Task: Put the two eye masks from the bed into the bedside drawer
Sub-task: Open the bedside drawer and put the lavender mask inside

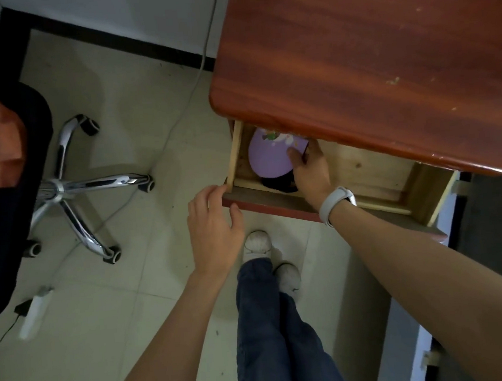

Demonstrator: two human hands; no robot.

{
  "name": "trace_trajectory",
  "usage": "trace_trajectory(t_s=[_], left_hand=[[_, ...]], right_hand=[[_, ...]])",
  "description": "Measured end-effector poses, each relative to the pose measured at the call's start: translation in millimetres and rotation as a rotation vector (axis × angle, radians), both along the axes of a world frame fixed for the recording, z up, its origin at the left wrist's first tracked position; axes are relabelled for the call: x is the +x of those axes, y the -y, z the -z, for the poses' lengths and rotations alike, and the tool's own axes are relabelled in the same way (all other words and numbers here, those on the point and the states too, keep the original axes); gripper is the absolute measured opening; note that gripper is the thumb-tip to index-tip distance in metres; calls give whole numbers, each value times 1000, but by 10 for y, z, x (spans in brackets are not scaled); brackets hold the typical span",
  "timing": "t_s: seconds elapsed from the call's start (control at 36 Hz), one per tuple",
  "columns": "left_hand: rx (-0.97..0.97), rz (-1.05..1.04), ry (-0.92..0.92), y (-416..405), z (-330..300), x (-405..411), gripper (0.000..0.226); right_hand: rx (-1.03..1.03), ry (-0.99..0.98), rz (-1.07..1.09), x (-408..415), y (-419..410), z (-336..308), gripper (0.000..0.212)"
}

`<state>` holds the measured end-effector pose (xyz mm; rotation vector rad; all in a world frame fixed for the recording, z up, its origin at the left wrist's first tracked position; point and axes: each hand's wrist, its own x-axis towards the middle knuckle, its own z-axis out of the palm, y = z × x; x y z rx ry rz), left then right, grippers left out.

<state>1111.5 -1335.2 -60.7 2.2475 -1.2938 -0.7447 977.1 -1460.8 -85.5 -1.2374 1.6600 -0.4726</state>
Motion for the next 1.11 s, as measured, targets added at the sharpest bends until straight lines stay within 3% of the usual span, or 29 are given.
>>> trace_trajectory(t_s=[0.08, 0.17, 0.28, 0.36, 0.5, 0.67, 0.75, 0.83, 0.92, 1.03, 1.11], left_hand=[[-80, -7, -26, 117, -115, -69, 30], [32, -128, -386, 337, -226, -180, 30], [336, -629, -1172, 622, -307, -262, 37], [383, -729, -1295, 701, -292, -212, 40], [435, -514, -1228, 770, -265, -53, 19], [489, -297, -1017, 963, -274, 5, 20], [384, -130, -704, 1042, -174, -35, 15], [297, 34, -546, 1094, -123, -74, 28], [193, 18, -458, 1069, -110, -57, 28], [34, -93, -375, 762, -170, -2, 28], [11, 67, -108, 435, -136, 62, 32]], right_hand=[[120, 152, 233, -6, -14, -68, 11], [327, 407, 404, -37, -122, -210, 20], [472, 641, 374, -136, -332, -465, 14], [462, 589, 303, -269, -377, -550, 22], [484, 316, 80, -484, -368, -494, 22], [332, 115, -34, -463, -192, -465, 8], [263, 12, -48, -356, -70, -330, 24], [208, -61, -13, -231, 54, -143, 9], [208, -56, 6, -105, 114, -1, 8], [219, -92, -8, 35, 94, 115, 23], [188, -127, 9, 95, 83, 126, 24]])
